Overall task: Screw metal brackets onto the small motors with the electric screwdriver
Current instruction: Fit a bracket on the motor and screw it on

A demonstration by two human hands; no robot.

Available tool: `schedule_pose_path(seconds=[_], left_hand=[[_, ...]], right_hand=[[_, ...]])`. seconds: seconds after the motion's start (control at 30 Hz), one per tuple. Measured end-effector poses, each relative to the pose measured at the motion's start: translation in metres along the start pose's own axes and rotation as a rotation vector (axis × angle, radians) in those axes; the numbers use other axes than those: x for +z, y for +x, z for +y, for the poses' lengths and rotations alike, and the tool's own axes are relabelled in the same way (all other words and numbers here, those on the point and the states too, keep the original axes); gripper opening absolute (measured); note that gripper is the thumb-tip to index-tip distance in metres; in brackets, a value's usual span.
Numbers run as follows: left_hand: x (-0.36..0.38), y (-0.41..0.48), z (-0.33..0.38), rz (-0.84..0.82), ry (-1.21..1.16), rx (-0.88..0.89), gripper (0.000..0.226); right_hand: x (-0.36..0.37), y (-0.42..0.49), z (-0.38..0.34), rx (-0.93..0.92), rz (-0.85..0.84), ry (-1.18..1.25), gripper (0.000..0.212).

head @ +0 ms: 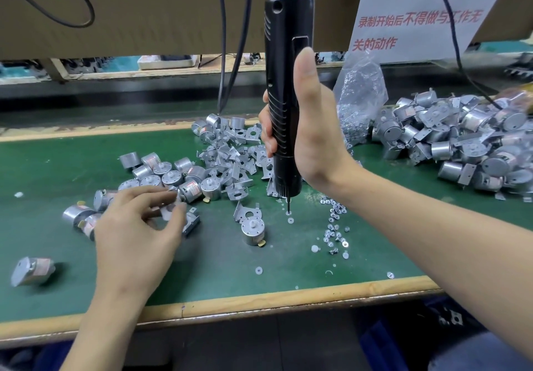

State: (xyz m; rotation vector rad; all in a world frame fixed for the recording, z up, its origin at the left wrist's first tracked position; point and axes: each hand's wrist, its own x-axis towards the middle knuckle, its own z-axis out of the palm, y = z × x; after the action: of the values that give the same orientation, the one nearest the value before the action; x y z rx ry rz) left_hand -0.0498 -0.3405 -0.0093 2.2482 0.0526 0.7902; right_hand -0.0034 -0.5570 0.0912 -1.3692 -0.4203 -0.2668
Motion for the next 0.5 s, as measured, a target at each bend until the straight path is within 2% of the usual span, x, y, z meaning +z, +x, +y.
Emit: schedule_pose_path(seconds=[0.13,0.23,0.33,0.5], left_hand=[[0.009,-0.012,0.016,-0.167,-0.272,0.035,0.035],[0.019,-0.02,0.021,-0.273,-0.287,0.061,0.051],[0.026,-0.025,0.021,-0.34,-0.273,0.075,0.055],[0.026,-0.025,0.022,-0.339,-0.236,0.142,0.057]], right_hand=[[0.001,-0.001,0.0,-0.008,-0.002,-0.008,0.055],[0.0,-0.001,0.0,-0.005,-0.001,-0.006,0.055],[0.0,-0.001,-0.001,0.001,0.002,0.002,0.056],[0.001,-0.001,-0.001,0.012,0.0,0.009,0.062]])
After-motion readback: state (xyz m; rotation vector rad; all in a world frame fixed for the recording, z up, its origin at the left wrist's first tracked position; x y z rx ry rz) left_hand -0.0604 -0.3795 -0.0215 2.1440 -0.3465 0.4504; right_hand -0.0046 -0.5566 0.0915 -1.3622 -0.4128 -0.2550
